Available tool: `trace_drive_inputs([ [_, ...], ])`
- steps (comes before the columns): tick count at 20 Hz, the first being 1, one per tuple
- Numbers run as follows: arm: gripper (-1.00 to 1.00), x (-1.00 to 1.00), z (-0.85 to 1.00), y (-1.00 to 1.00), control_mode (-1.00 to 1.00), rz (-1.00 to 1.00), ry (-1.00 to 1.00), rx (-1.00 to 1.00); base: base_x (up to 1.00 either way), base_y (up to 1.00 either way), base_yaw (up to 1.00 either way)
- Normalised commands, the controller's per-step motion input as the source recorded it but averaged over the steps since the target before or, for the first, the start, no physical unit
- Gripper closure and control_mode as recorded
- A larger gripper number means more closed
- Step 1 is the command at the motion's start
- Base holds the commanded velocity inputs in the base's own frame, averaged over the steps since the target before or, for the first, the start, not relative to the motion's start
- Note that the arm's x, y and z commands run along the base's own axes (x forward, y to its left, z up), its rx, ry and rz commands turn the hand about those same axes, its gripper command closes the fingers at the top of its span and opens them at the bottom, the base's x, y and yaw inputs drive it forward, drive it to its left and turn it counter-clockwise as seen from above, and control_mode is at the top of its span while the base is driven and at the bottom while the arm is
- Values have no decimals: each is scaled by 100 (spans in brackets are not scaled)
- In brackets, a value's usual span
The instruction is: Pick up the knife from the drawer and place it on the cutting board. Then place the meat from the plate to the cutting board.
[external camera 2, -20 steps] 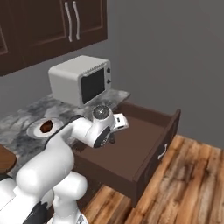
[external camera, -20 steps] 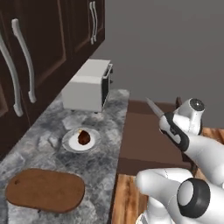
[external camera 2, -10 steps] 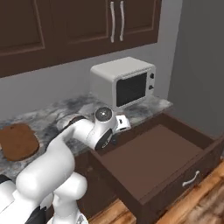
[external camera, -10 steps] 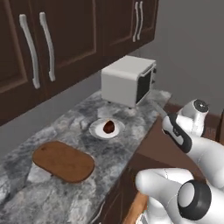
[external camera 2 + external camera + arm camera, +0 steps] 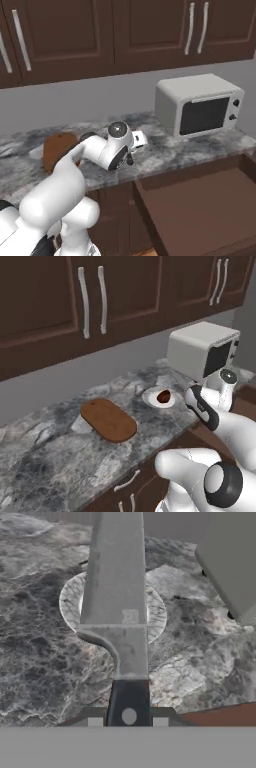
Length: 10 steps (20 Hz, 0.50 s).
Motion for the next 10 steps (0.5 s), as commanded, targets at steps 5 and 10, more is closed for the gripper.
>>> trace_drive_inputs([
  [5,100,0,0,0,100,0,0,0,16,41,59],
  [10,100,0,0,0,100,0,0,0,4,9,41],
])
